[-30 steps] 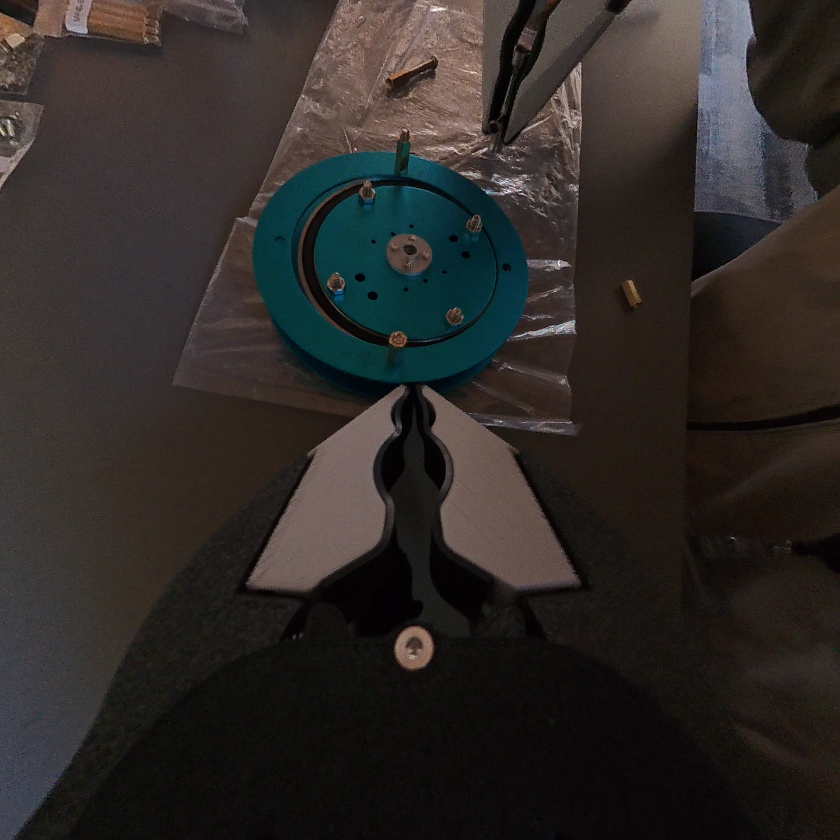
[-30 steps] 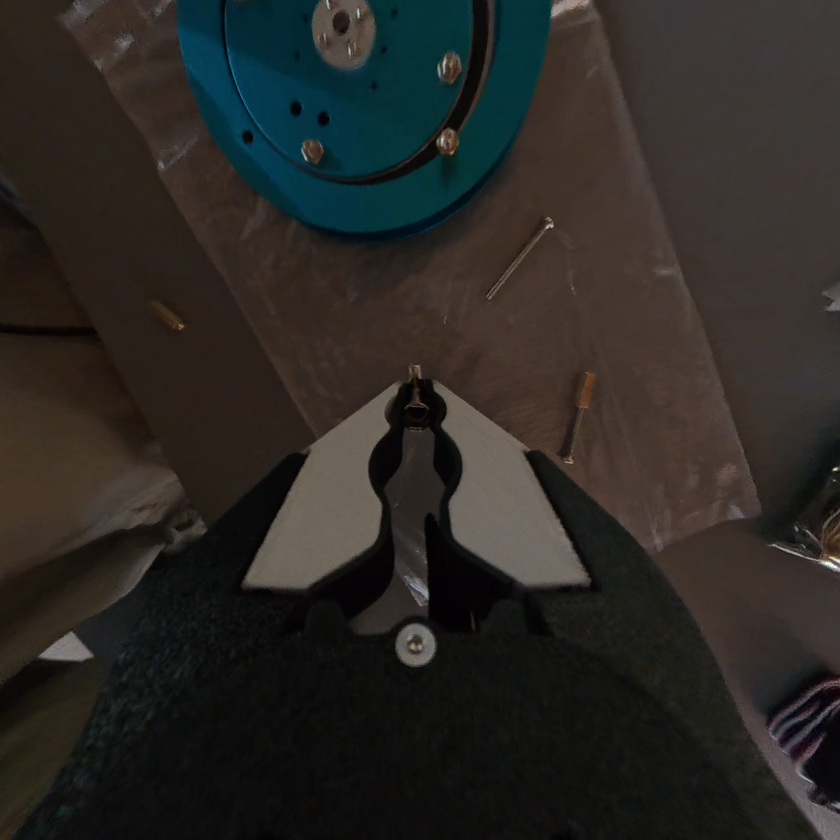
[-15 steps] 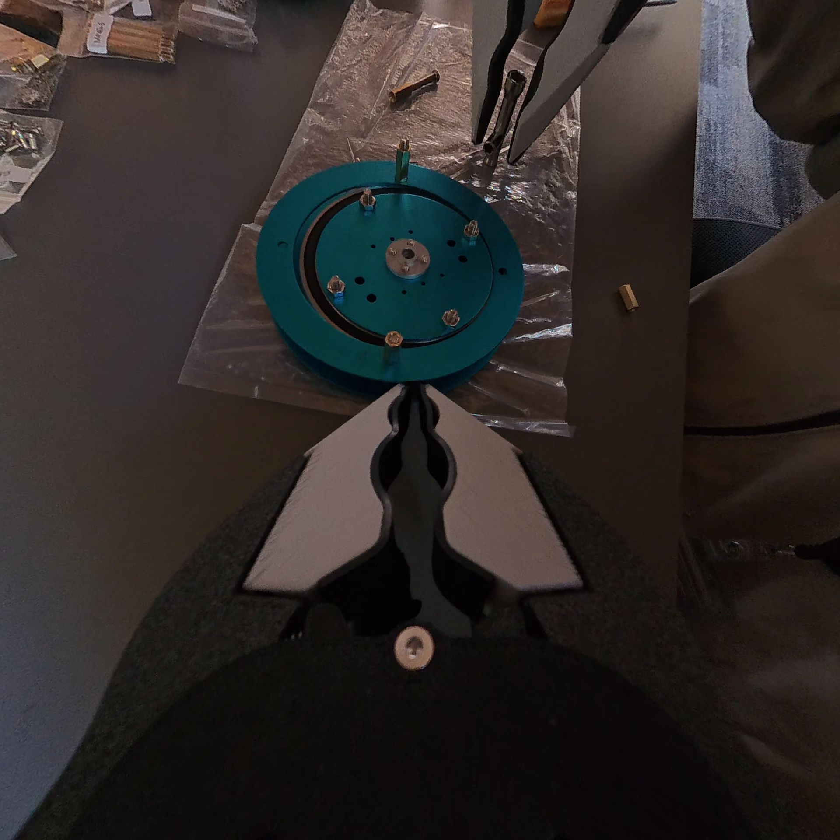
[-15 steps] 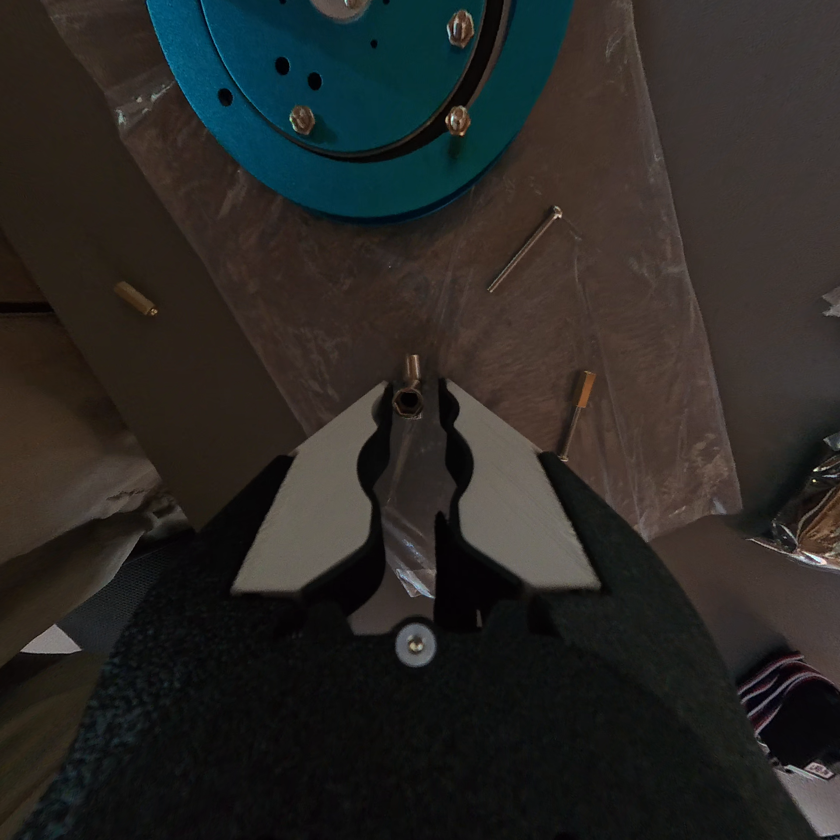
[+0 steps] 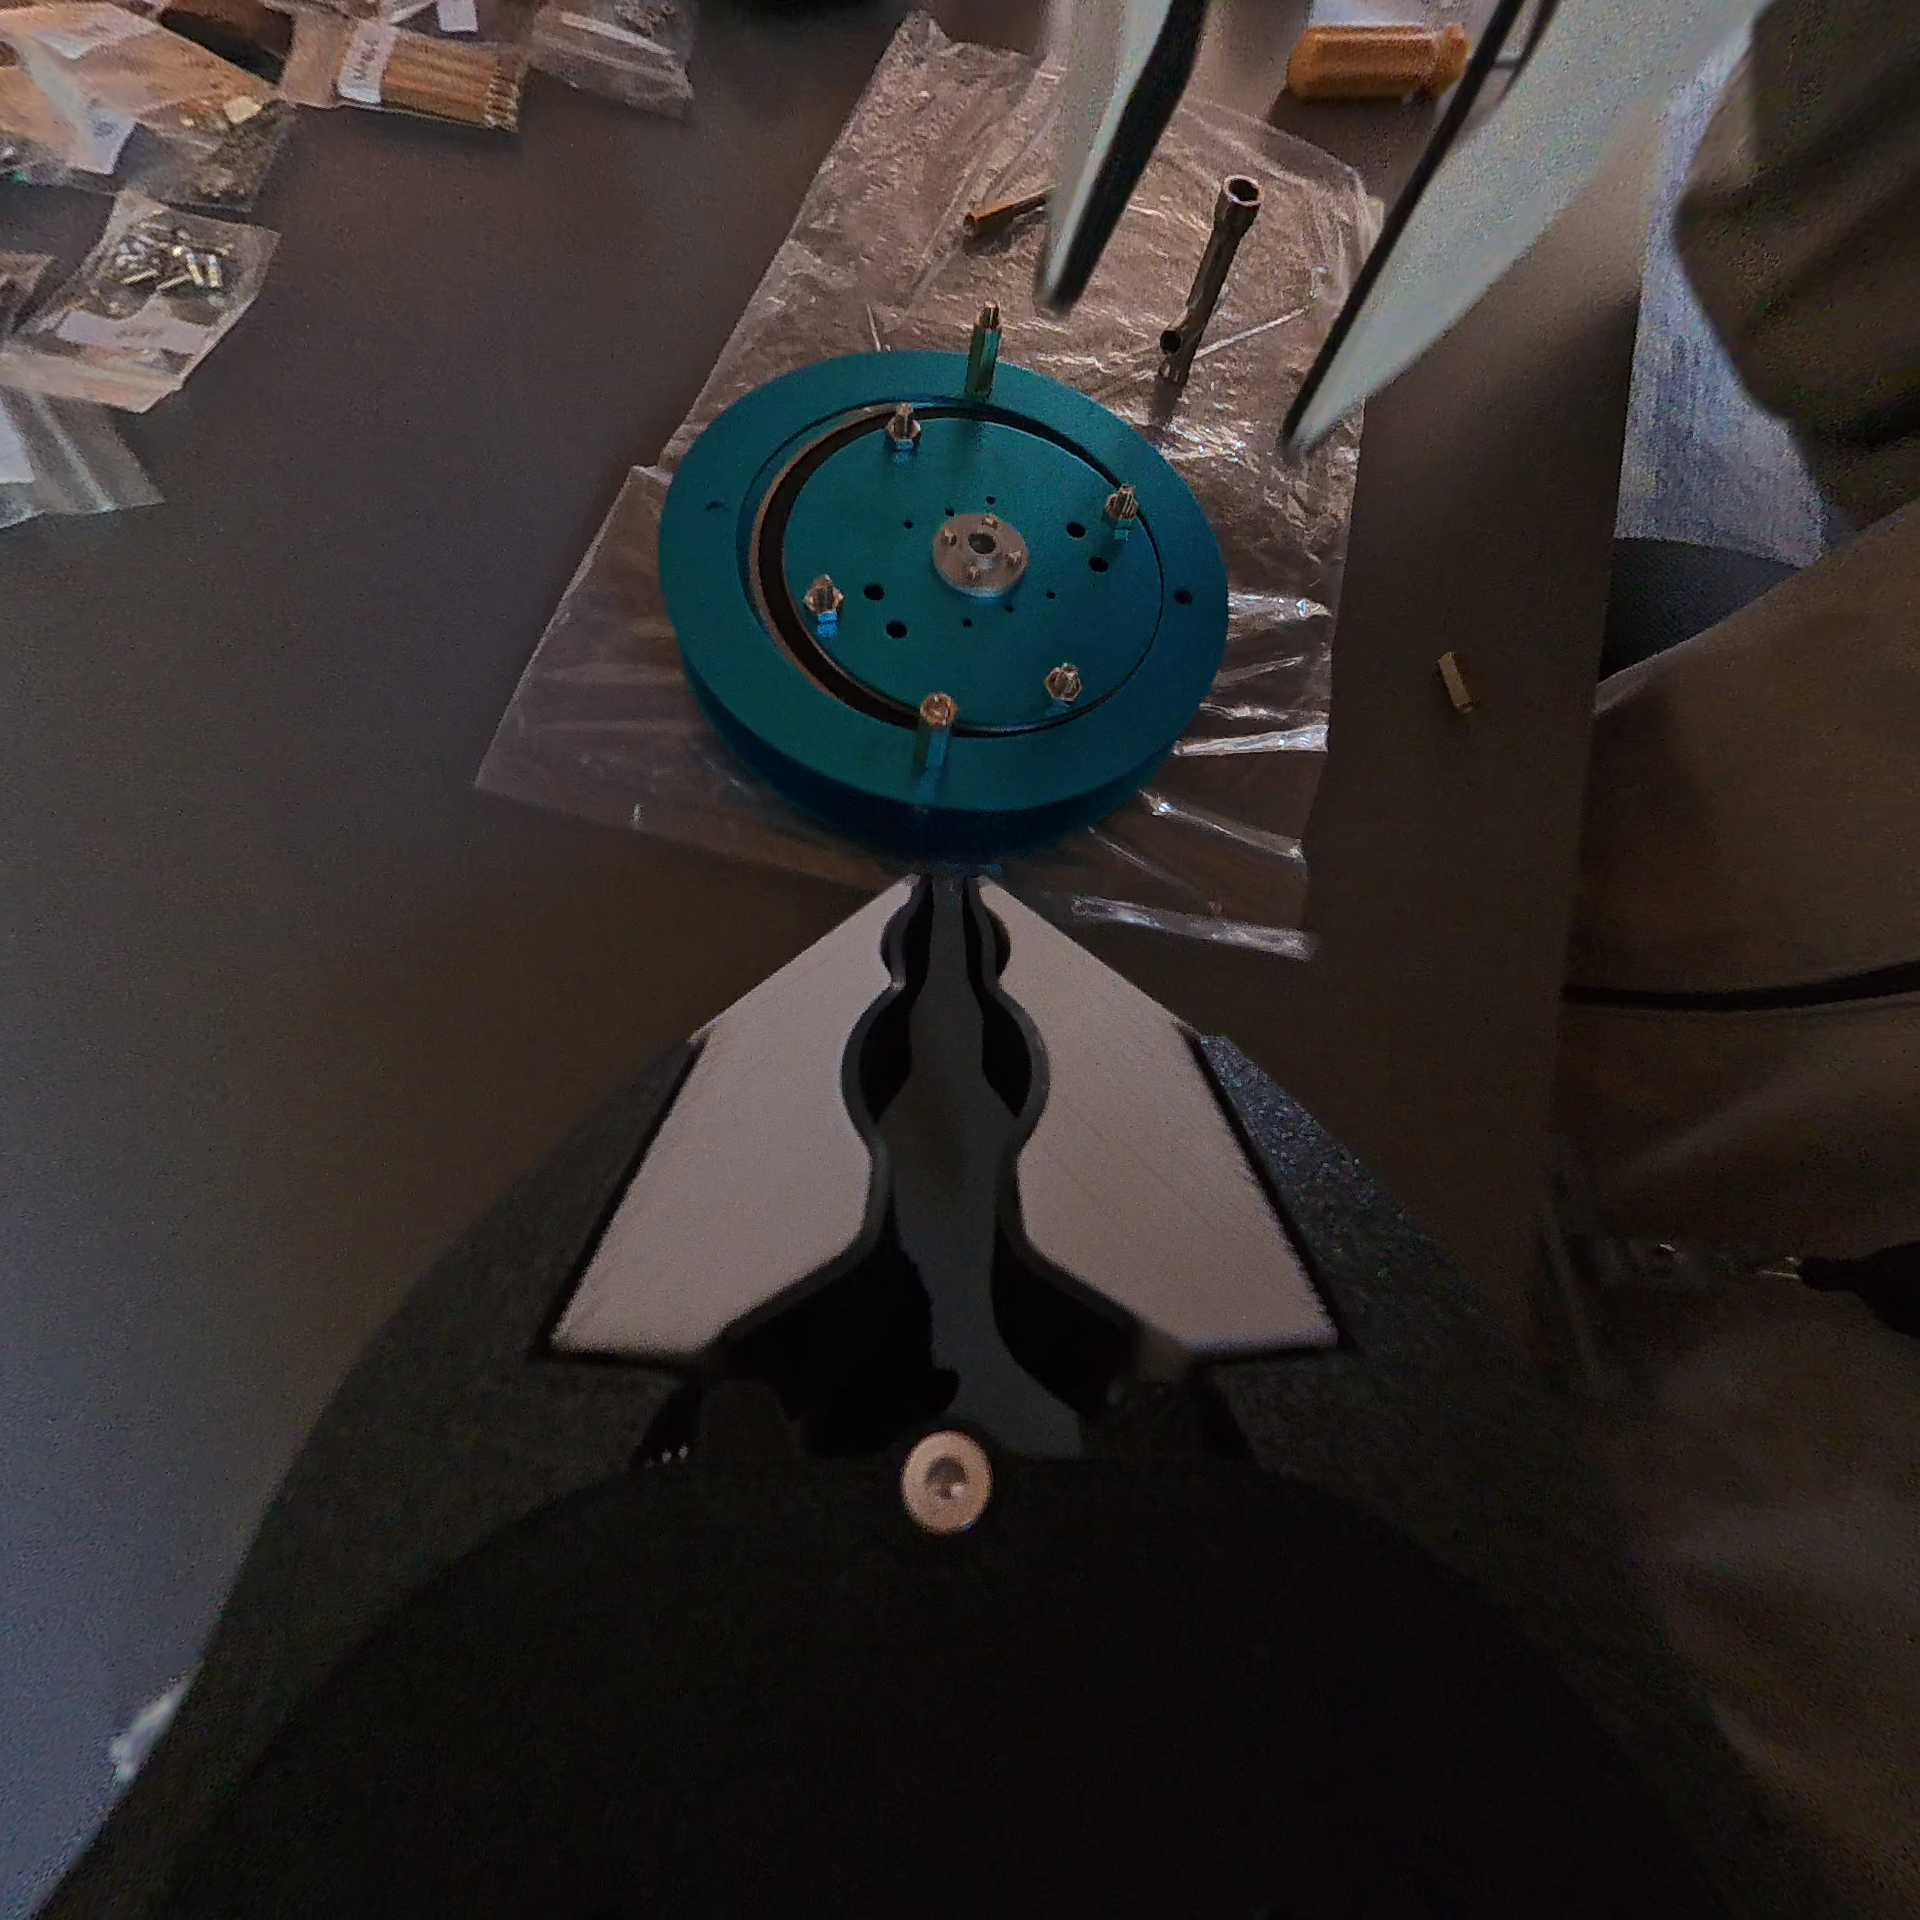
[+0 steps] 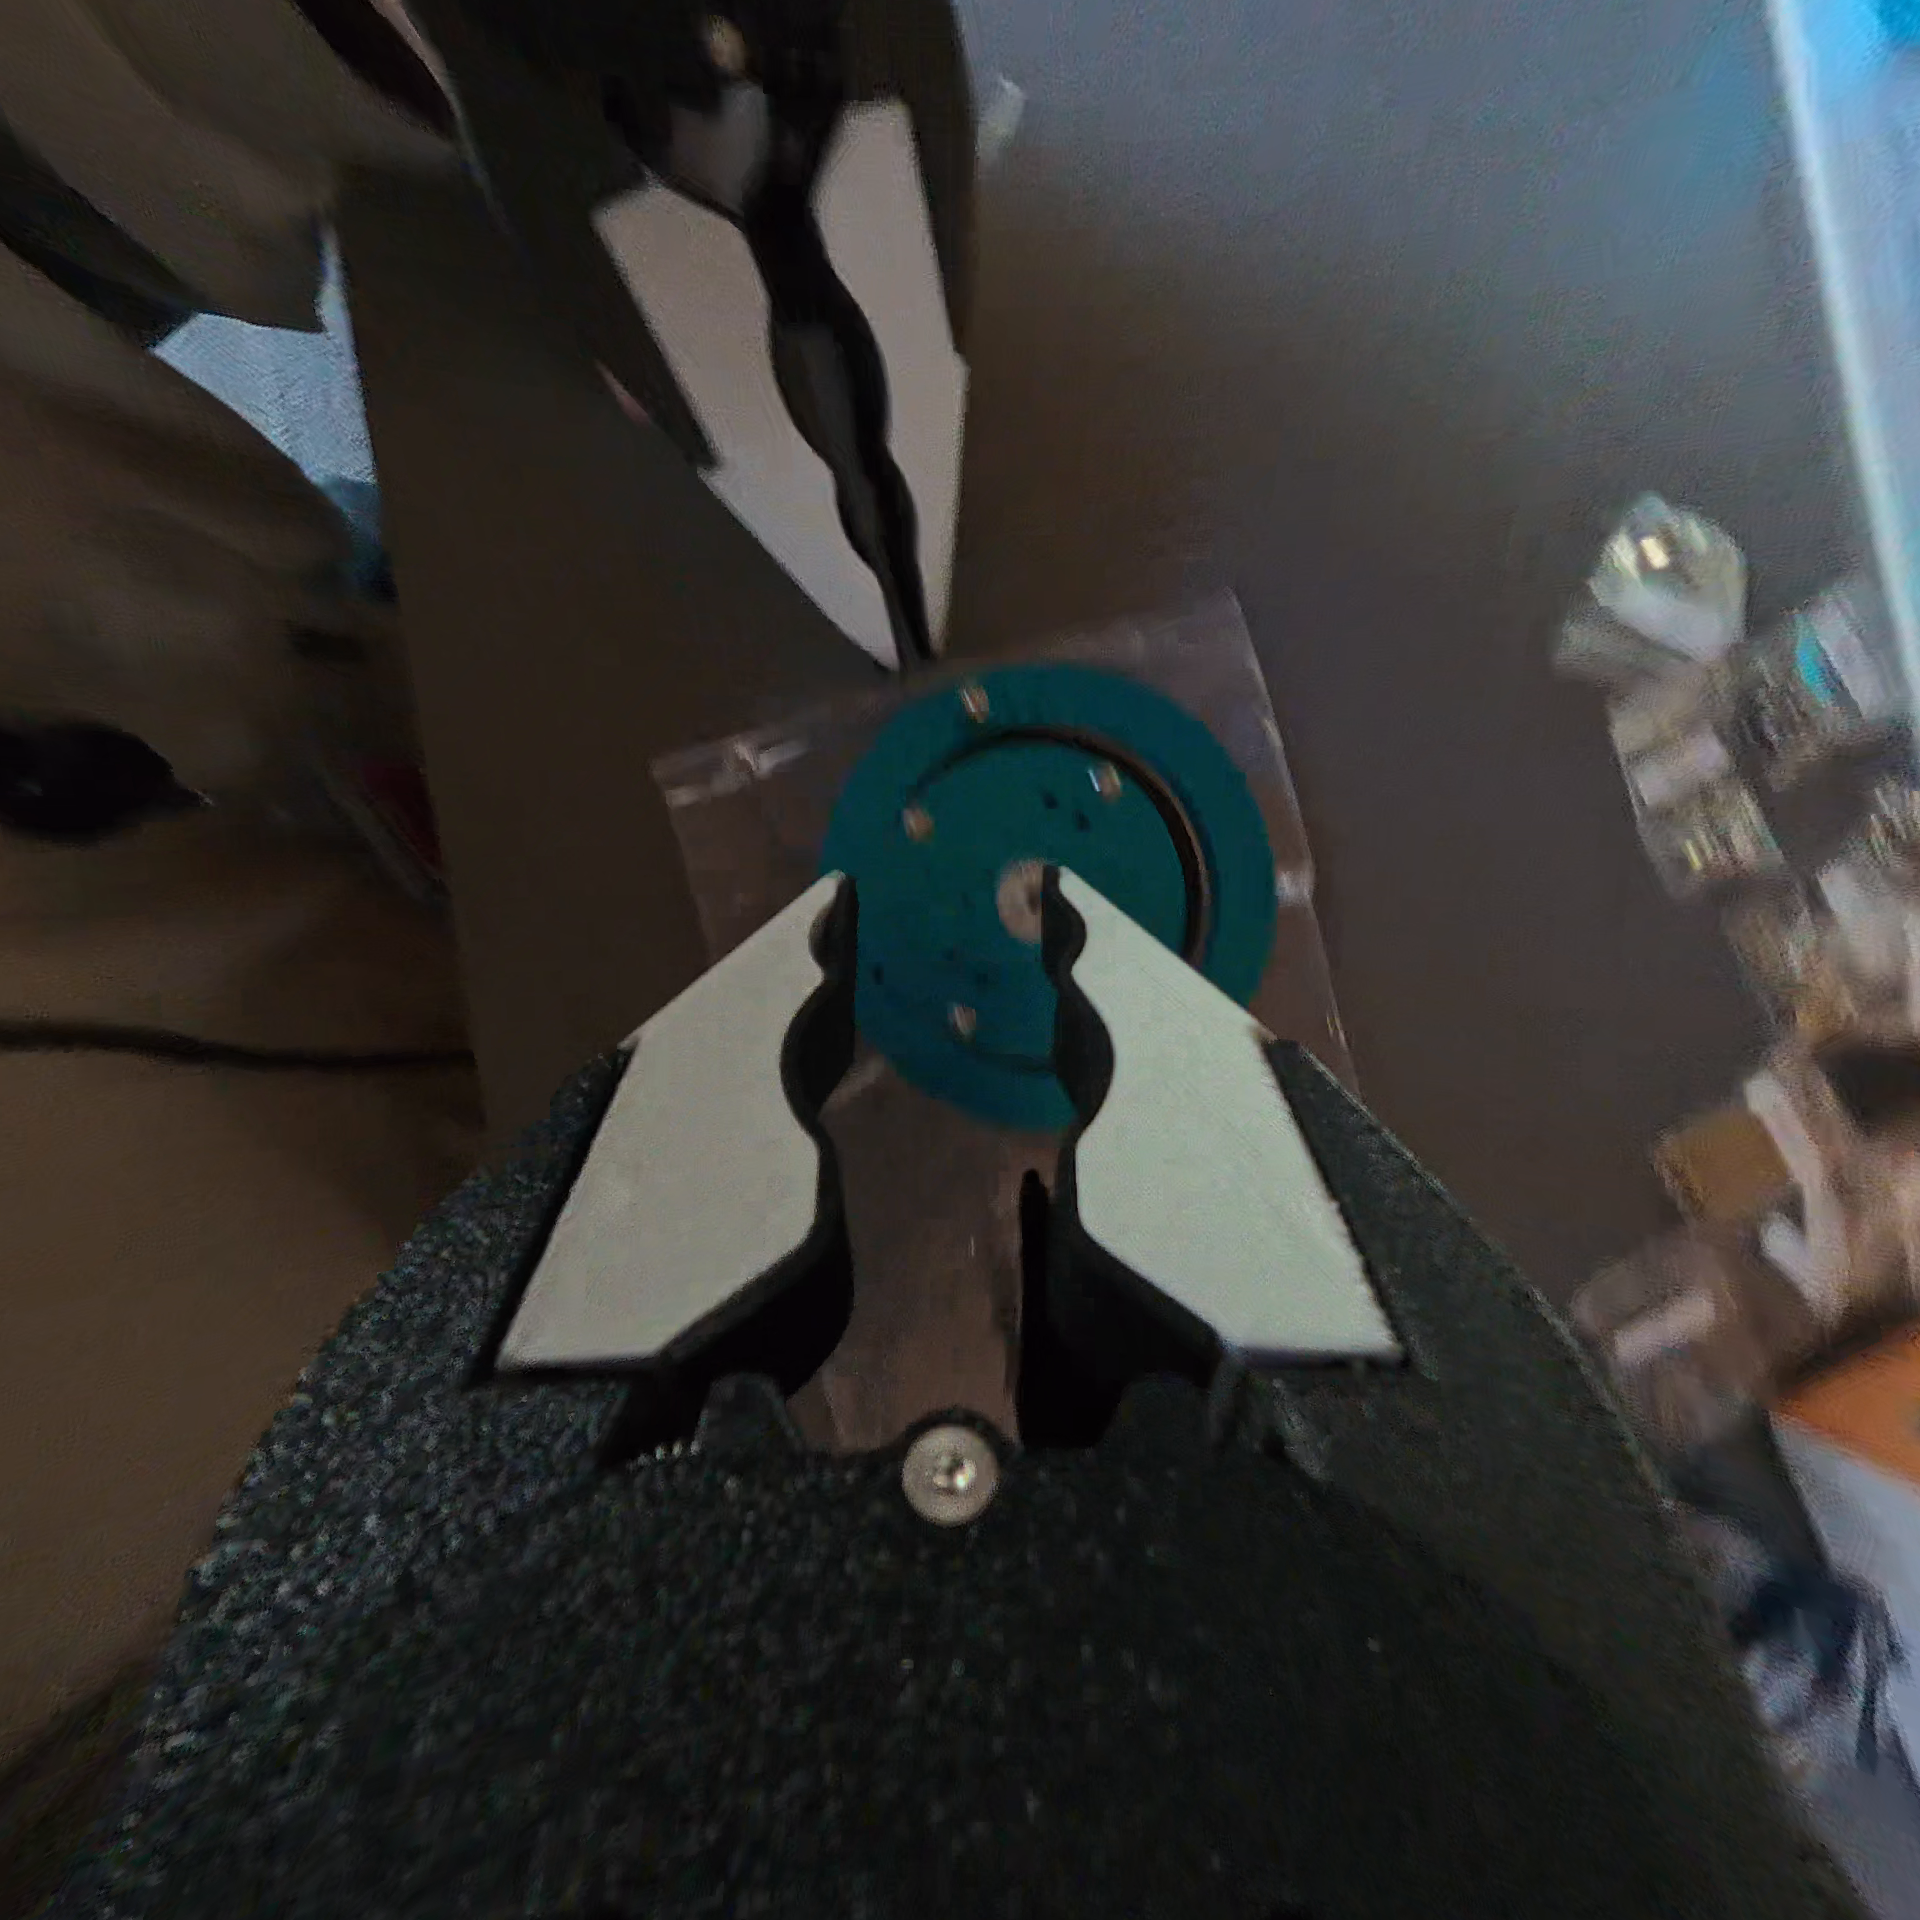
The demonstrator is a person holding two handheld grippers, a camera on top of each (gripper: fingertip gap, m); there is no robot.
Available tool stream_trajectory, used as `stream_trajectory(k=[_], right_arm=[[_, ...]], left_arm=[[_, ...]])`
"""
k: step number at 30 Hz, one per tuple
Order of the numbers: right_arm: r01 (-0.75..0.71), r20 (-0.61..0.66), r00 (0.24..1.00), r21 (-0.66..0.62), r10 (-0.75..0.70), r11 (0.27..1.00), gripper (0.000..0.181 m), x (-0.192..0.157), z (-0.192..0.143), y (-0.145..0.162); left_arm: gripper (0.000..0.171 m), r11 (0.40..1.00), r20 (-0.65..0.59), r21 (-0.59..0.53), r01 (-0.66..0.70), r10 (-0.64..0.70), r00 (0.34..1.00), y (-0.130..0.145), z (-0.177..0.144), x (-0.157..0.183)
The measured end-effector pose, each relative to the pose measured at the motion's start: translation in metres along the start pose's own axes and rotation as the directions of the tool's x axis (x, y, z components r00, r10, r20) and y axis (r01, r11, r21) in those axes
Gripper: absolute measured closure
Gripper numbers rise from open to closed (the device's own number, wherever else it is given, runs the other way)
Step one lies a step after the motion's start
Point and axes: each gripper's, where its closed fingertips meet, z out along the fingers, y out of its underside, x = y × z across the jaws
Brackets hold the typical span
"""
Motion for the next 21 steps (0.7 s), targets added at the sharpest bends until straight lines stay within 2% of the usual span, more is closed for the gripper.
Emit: stream_trajectory(k=[2,4,9,11,14,17,21], right_arm=[[0.049,0.031,0.998,-0.044,-0.048,0.998,0.146,0.000,0.029,-0.011],[0.041,0.073,0.997,-0.058,-0.037,0.997,0.147,0.003,0.051,-0.014],[0.023,0.115,0.993,-0.080,-0.013,0.997,0.164,0.005,0.070,-0.009],[0.038,0.117,0.993,-0.070,-0.030,0.997,0.176,0.004,0.070,-0.010],[0.040,0.103,0.994,-0.005,-0.039,0.999,0.176,0.007,0.063,-0.019],[-0.033,0.138,0.990,0.093,0.020,0.995,0.176,0.009,0.049,-0.025],[-0.143,0.179,0.979,0.260,0.098,0.955,0.176,0.013,0.023,-0.036]], left_arm=[[0.166,1.000,0.016,0.024,0.014,-0.014,1.000,0.003,-0.009,0.003],[0.167,0.998,0.039,0.056,0.018,-0.020,0.999,0.004,-0.018,0.008],[0.166,0.991,0.046,0.127,0.031,-0.037,0.998,0.005,-0.035,0.021],[0.165,0.991,0.045,0.130,0.026,-0.032,0.998,0.005,-0.036,0.022],[0.161,0.991,0.072,0.133,0.010,-0.020,0.997,0.003,-0.035,0.016],[0.153,0.985,0.135,0.175,-0.008,-0.016,0.991,-0.010,-0.035,0.004],[0.150,0.973,0.125,0.230,0.011,-0.041,0.991,-0.023,-0.037,0.000]])
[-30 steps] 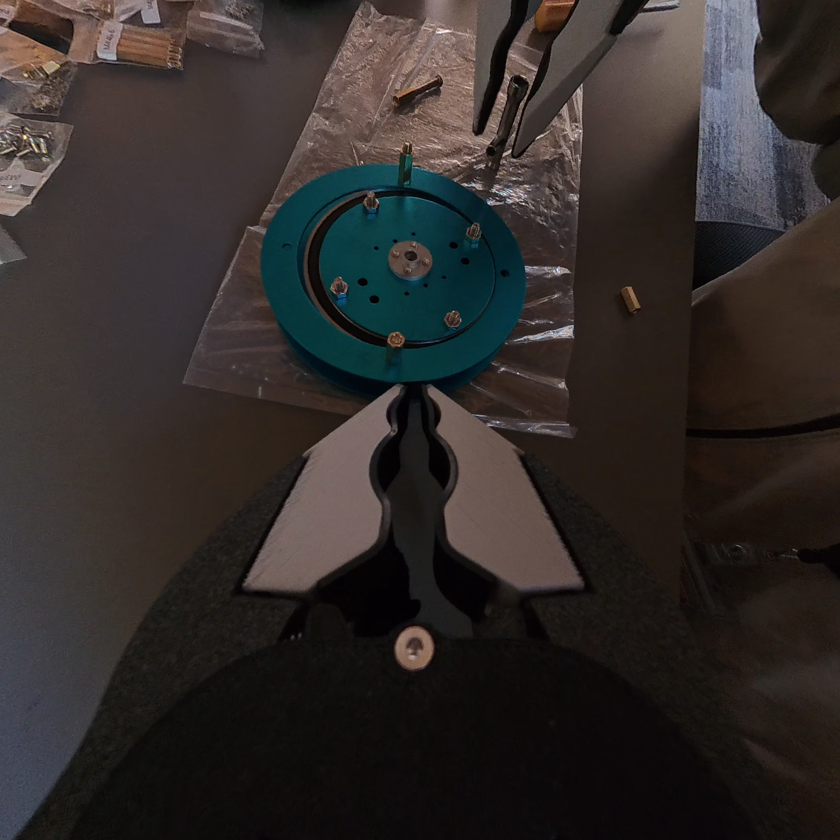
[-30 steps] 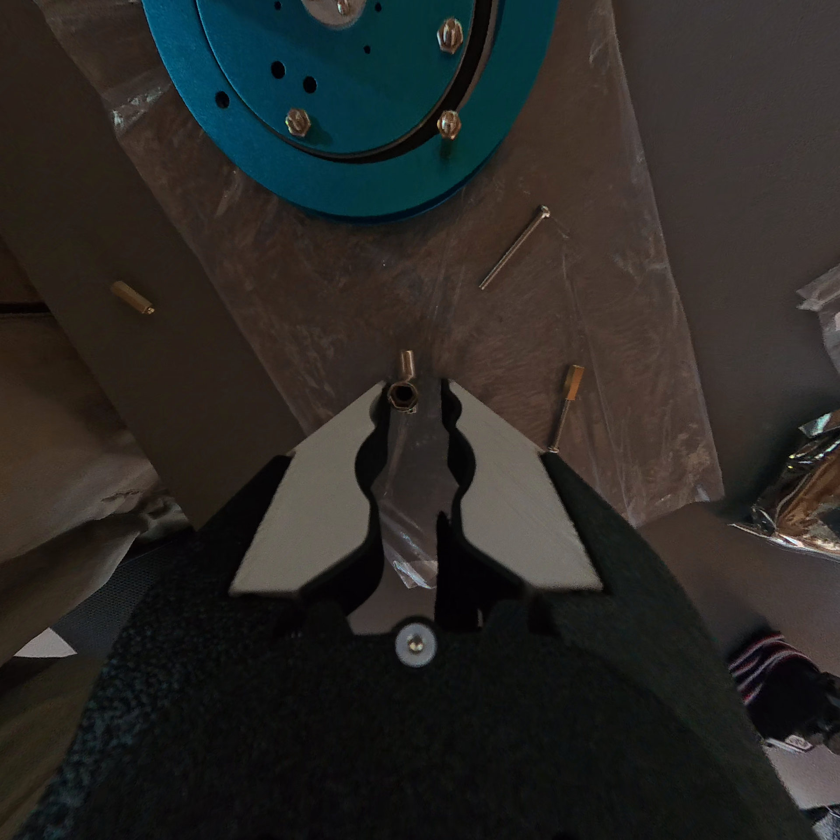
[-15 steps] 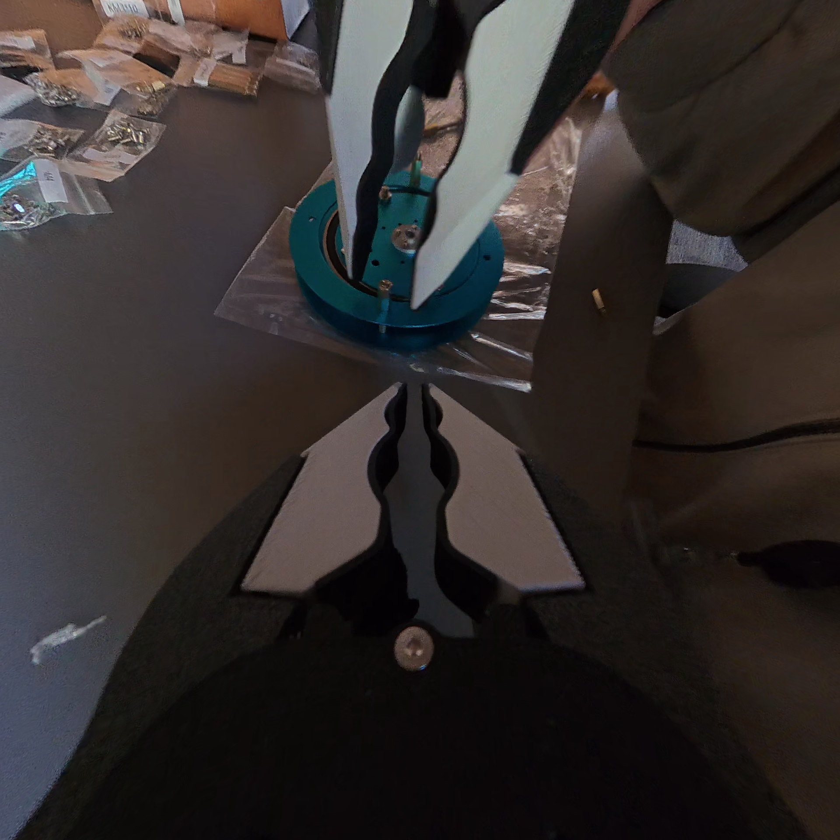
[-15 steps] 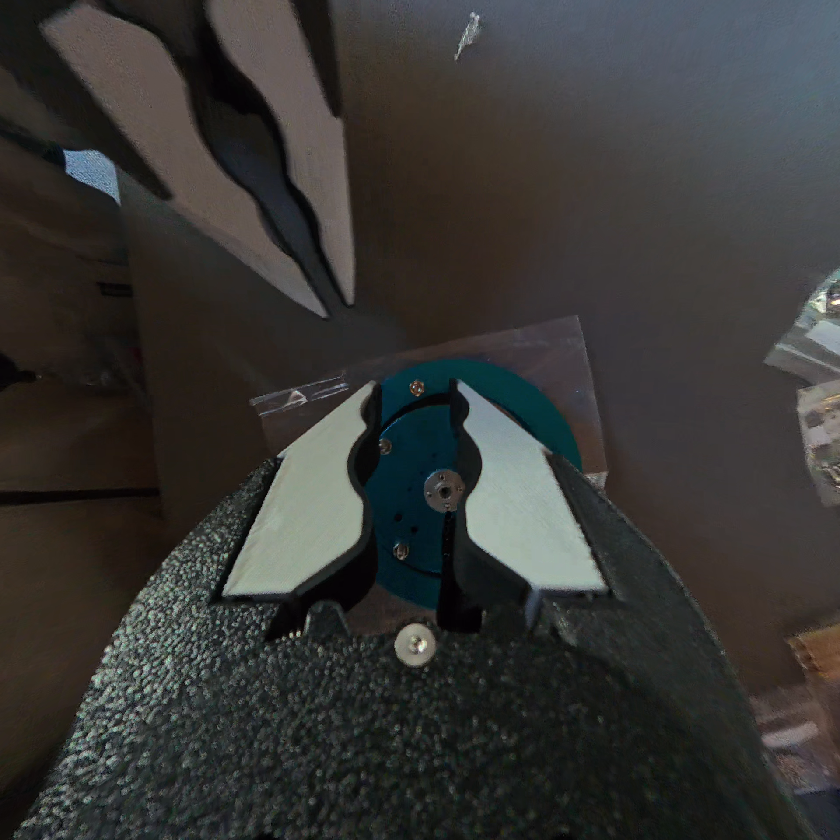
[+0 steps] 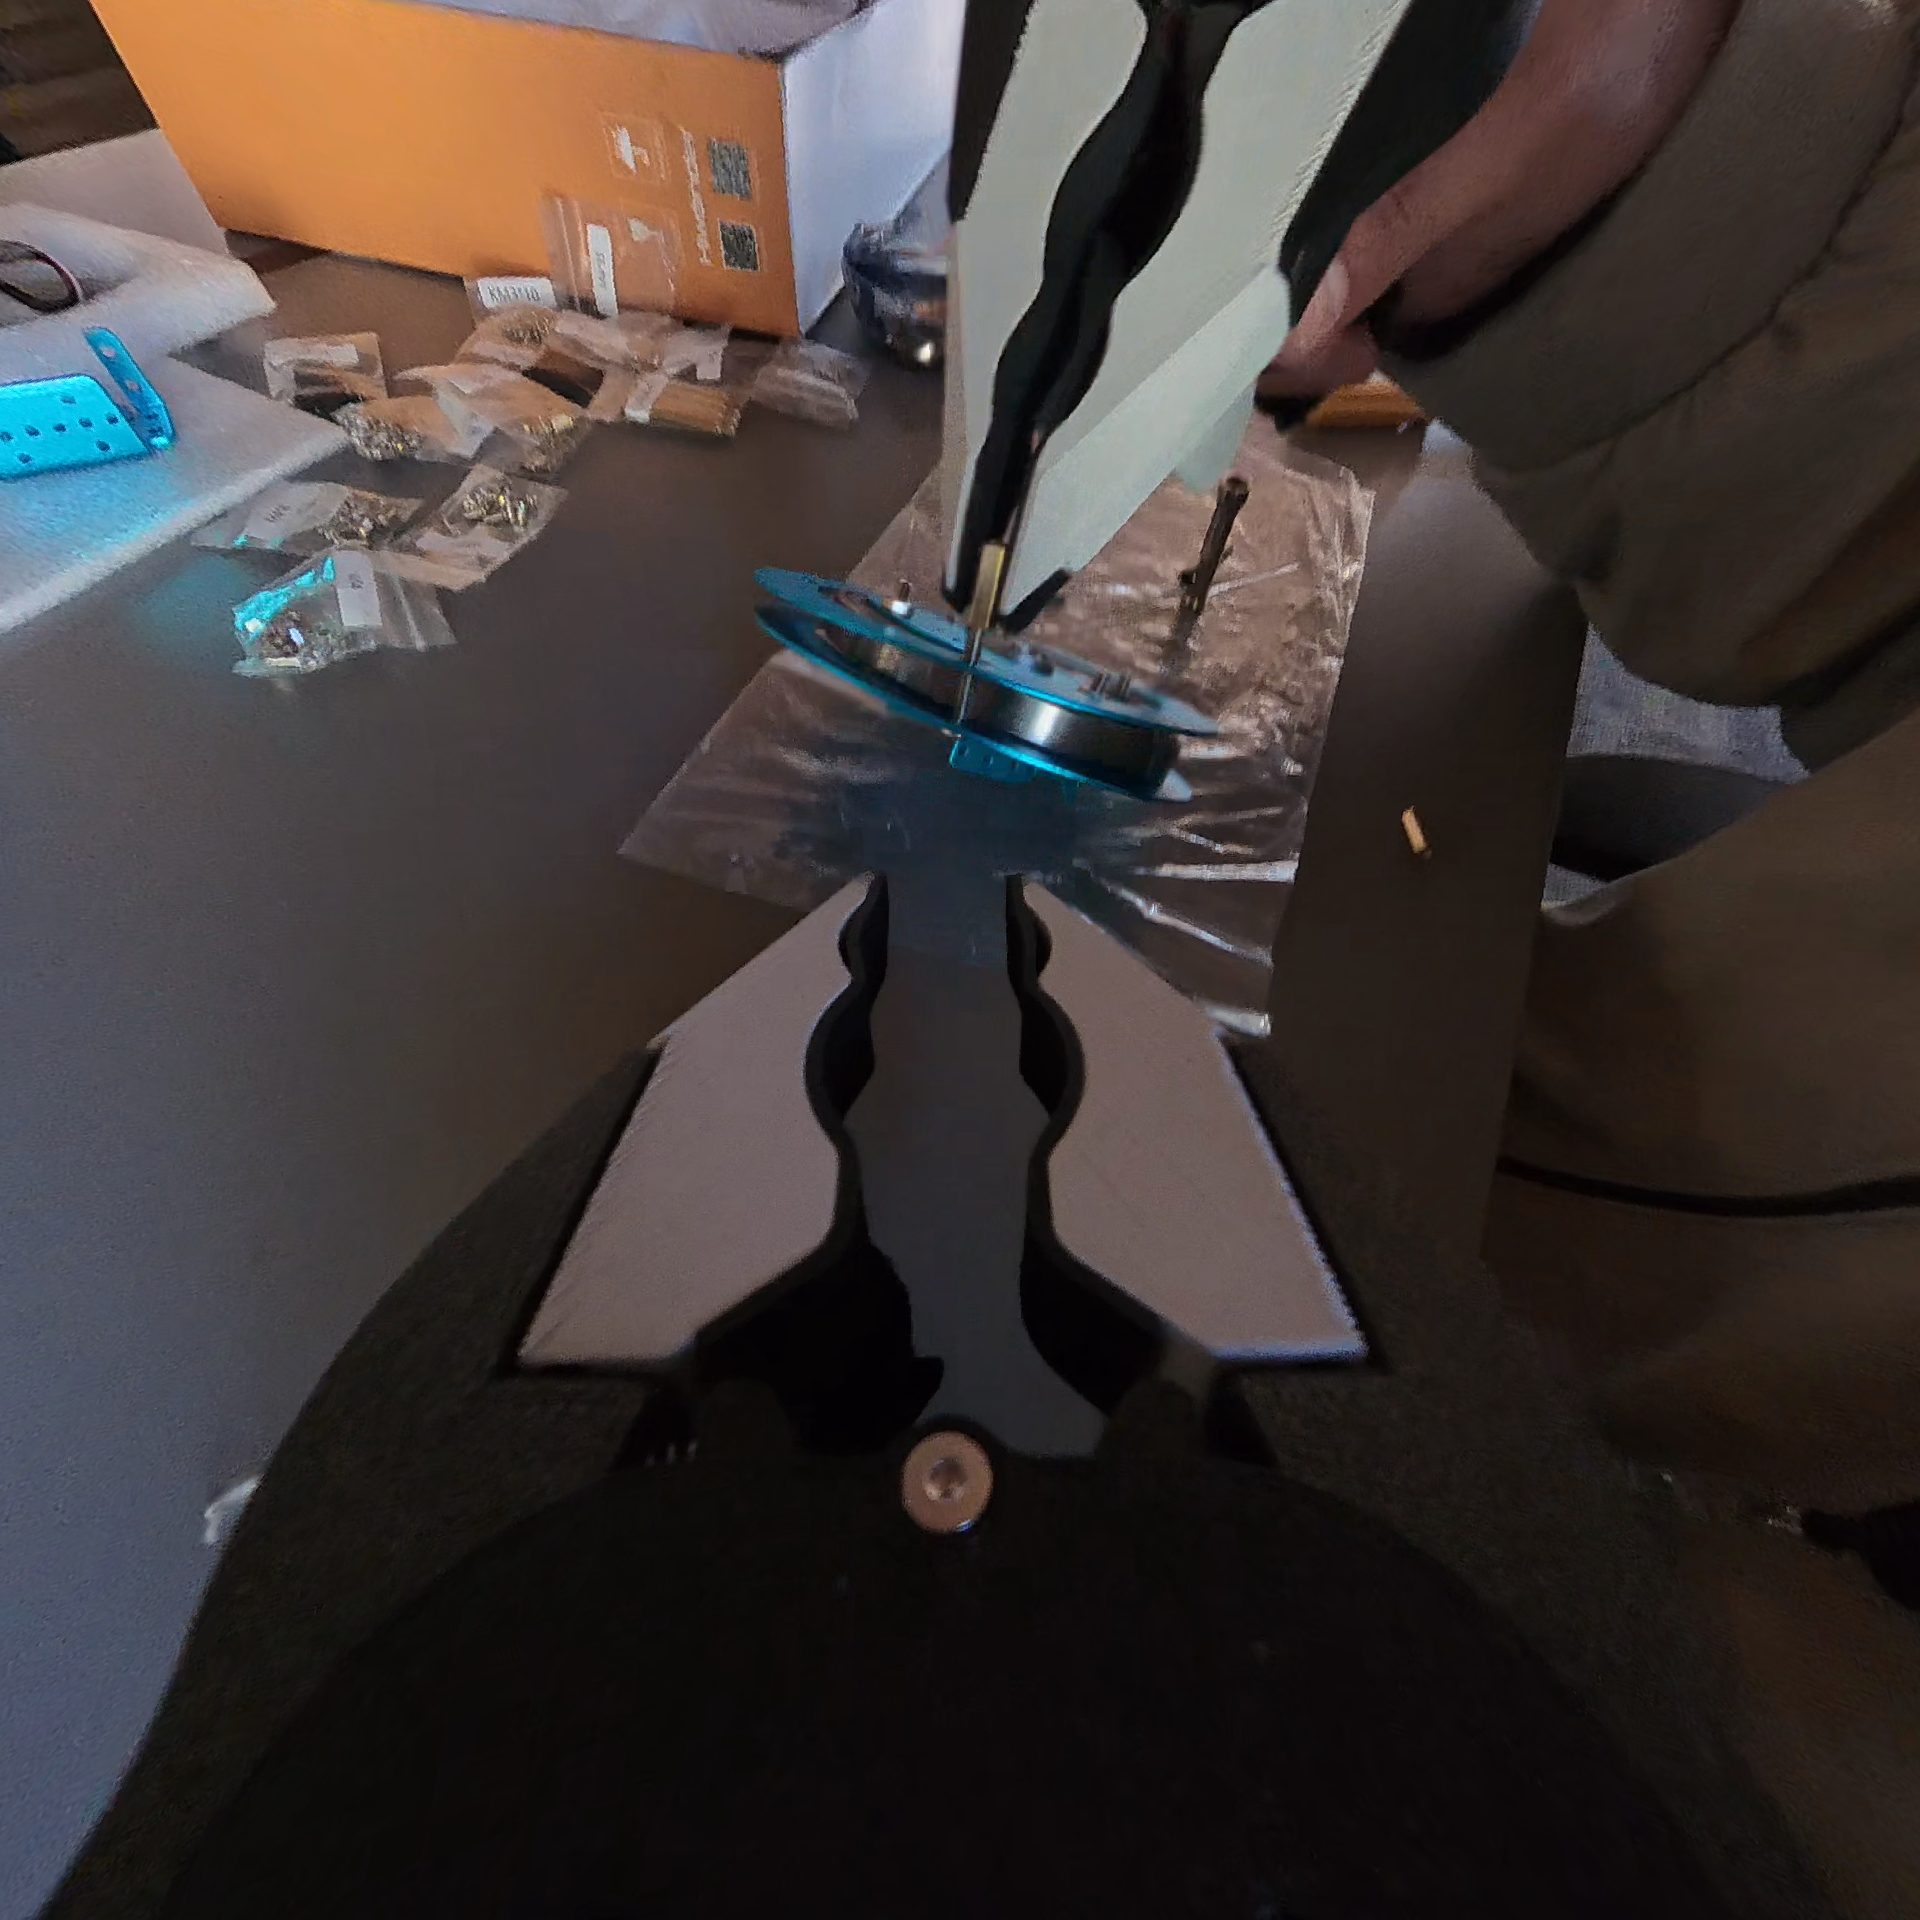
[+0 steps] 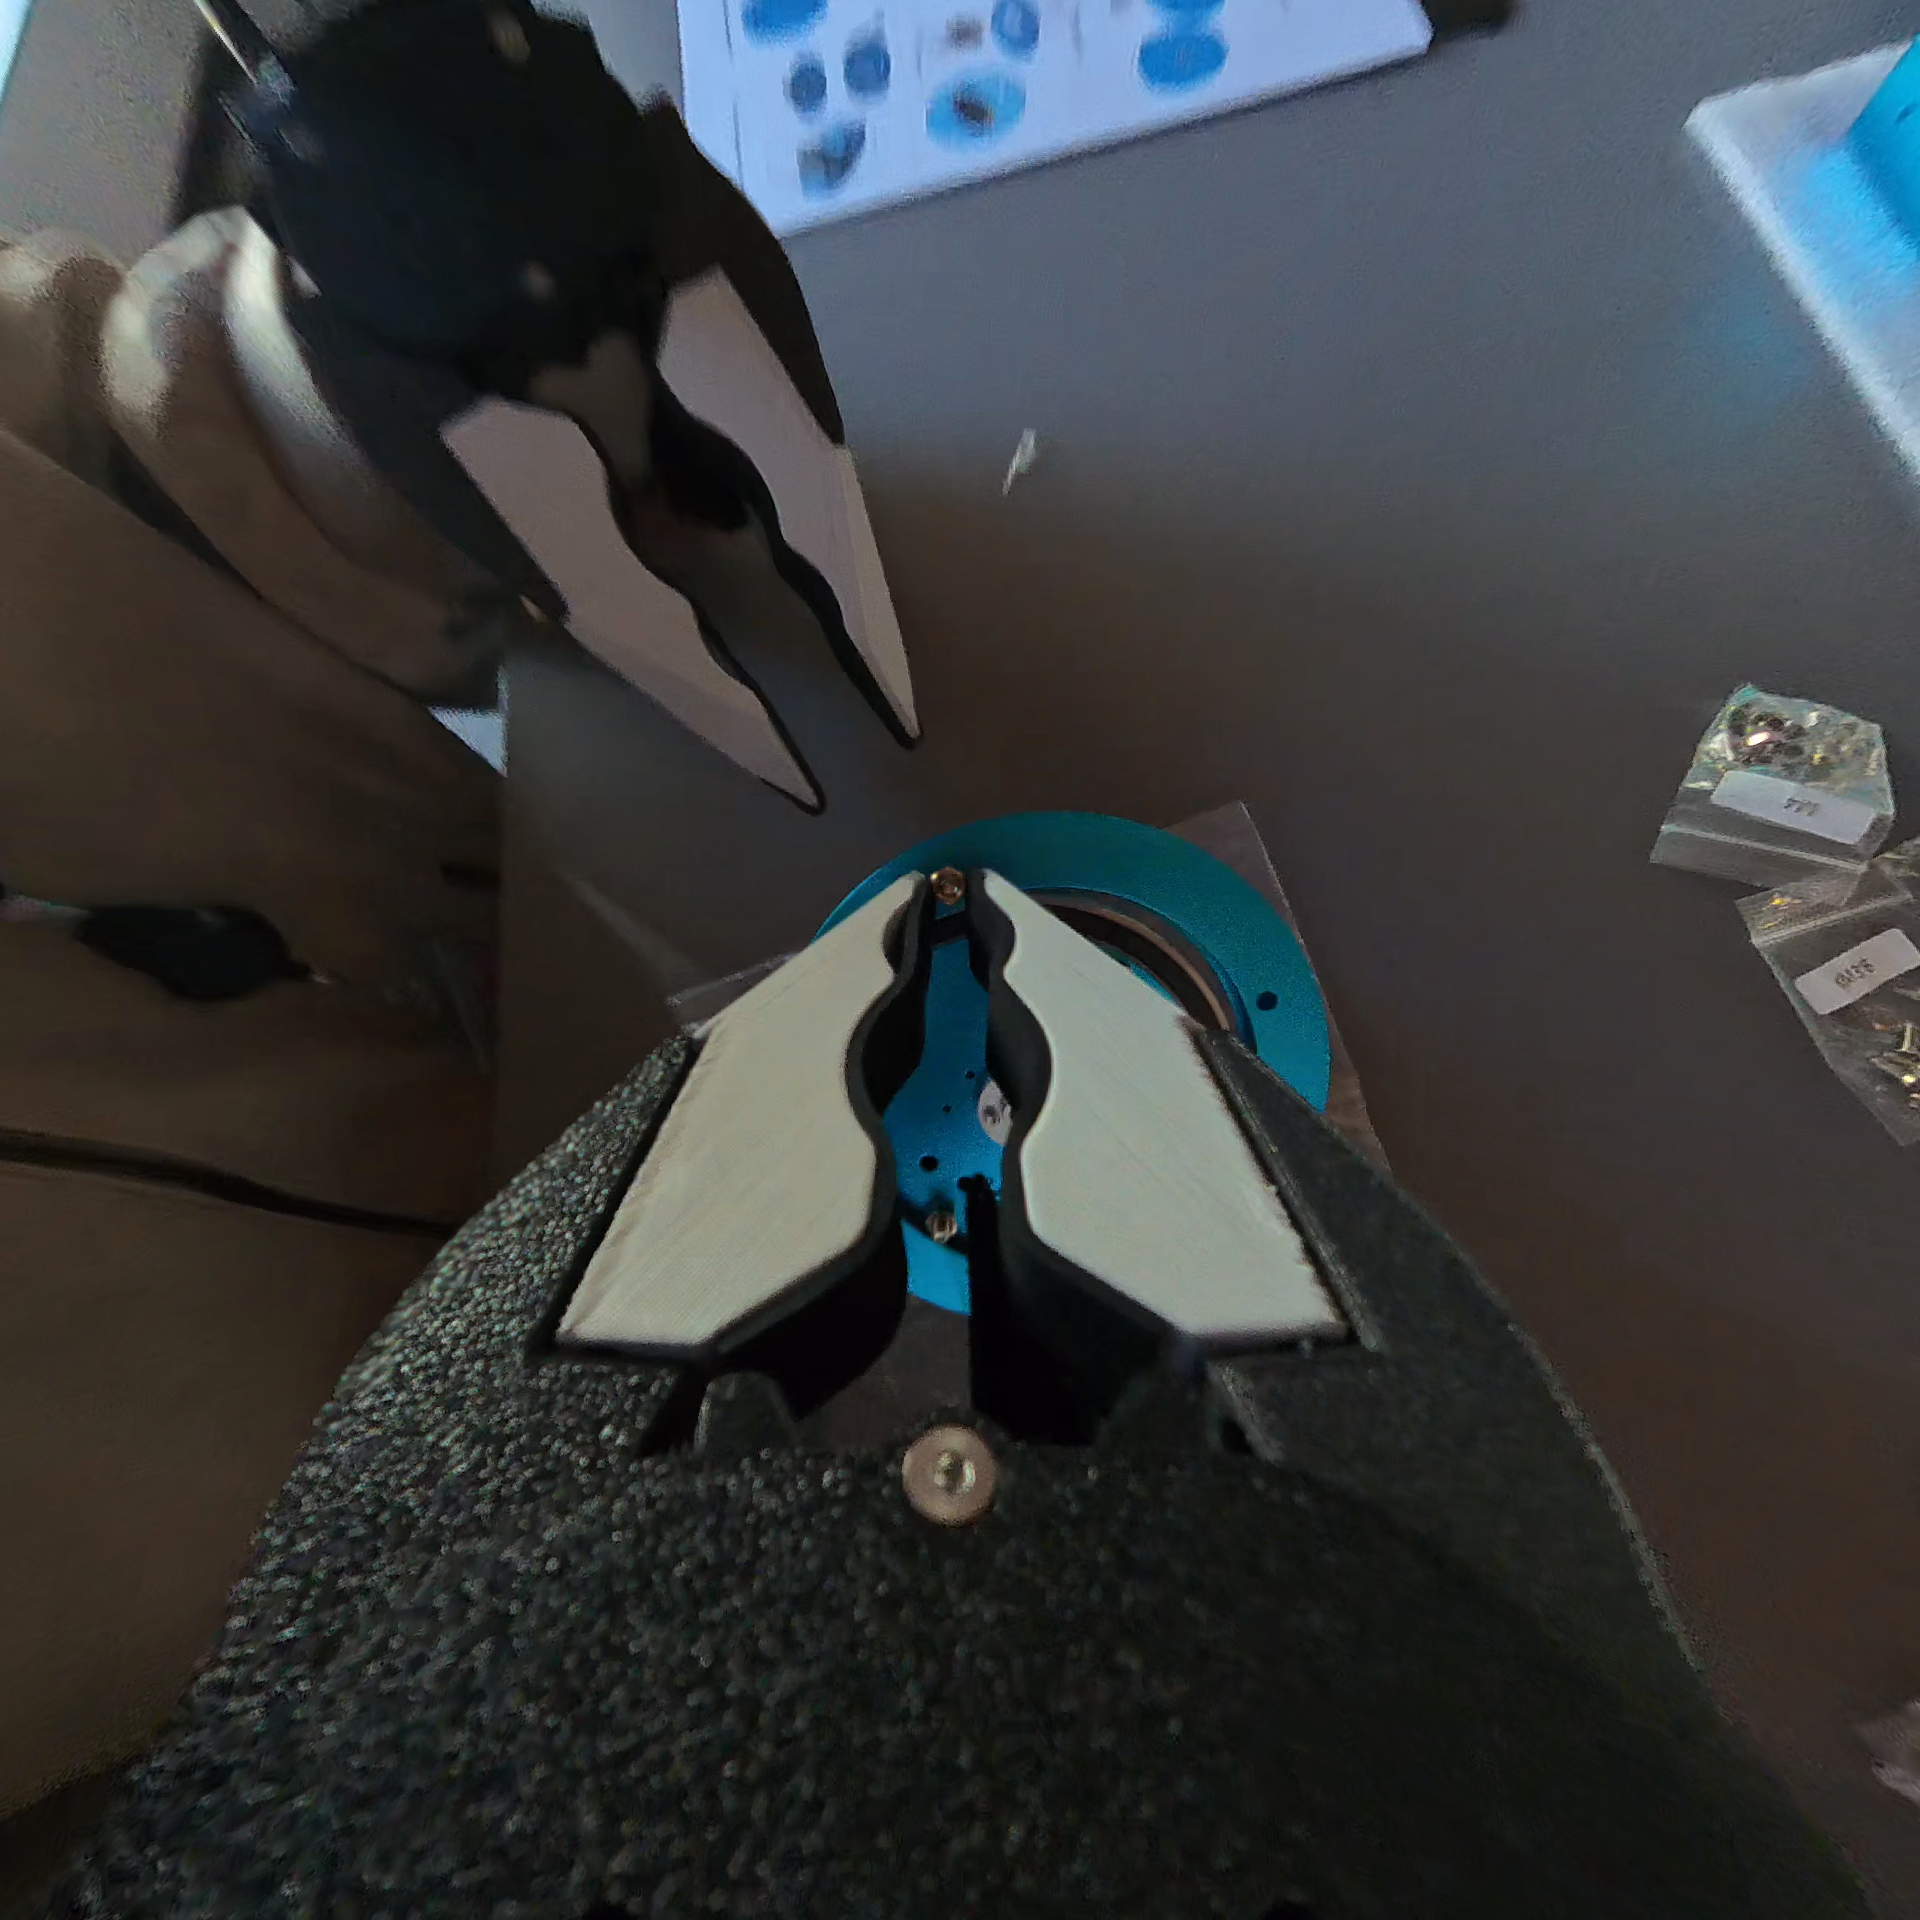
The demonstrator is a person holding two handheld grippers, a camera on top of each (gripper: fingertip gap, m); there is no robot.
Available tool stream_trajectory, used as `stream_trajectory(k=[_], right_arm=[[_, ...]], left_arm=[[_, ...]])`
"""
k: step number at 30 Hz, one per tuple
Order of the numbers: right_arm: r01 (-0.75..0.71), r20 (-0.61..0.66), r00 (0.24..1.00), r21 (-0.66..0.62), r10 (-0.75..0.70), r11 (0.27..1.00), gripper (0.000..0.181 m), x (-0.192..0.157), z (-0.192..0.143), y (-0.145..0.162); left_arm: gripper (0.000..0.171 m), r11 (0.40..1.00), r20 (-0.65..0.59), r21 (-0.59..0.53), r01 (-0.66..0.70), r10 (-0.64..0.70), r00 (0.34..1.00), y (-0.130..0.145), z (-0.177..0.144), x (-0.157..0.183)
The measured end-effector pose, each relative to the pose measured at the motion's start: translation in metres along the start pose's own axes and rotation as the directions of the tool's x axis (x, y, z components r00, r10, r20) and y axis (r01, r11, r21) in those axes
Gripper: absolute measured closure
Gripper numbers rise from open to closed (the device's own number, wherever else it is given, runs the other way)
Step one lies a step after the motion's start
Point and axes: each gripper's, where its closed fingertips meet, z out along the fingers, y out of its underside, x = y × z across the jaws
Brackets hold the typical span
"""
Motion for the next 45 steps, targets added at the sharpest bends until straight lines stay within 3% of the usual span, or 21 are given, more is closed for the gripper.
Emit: stream_trajectory(k=[4,10,19,26,30,37,43,45], right_arm=[[-0.059,0.065,0.997,0.113,0.052,0.992,0.176,-0.015,-0.017,-0.017],[-0.123,0.136,0.986,0.171,0.101,0.978,0.176,-0.031,-0.018,-0.019],[-0.043,0.155,0.988,0.110,0.026,0.993,0.176,-0.031,-0.017,-0.011],[0.052,0.135,0.989,0.052,-0.059,0.997,0.176,-0.024,-0.021,-0.011],[0.032,0.152,0.987,0.066,-0.041,0.997,0.176,-0.022,-0.021,-0.012],[0.004,0.125,0.992,0.072,-0.013,0.997,0.176,-0.019,-0.018,-0.015],[0.017,0.082,0.996,0.048,-0.021,0.999,0.176,-0.019,-0.020,-0.012],[0.057,0.046,0.997,0.039,-0.059,0.998,0.172,-0.020,-0.024,-0.011]], left_arm=[[0.150,0.995,-0.041,0.091,-0.045,0.049,0.998,-0.023,-0.002,0.012],[0.153,0.980,-0.084,0.161,-0.115,0.130,0.988,-0.037,-0.006,0.025],[0.156,0.976,-0.182,0.131,-0.173,0.195,0.964,-0.041,0.001,0.027],[0.159,0.946,-0.172,0.035,-0.322,0.324,0.930,-0.045,0.005,0.022],[0.158,0.929,-0.156,0.007,-0.371,0.367,0.917,-0.050,0.001,0.015],[0.162,0.795,-0.043,-0.119,-0.595,0.595,0.803,-0.047,0.008,0.008],[0.168,0.774,-0.046,-0.091,-0.627,0.625,0.779,-0.048,0.012,0.011],[0.168,0.800,-0.109,-0.064,-0.597,0.589,0.801,-0.048,0.012,0.015]])
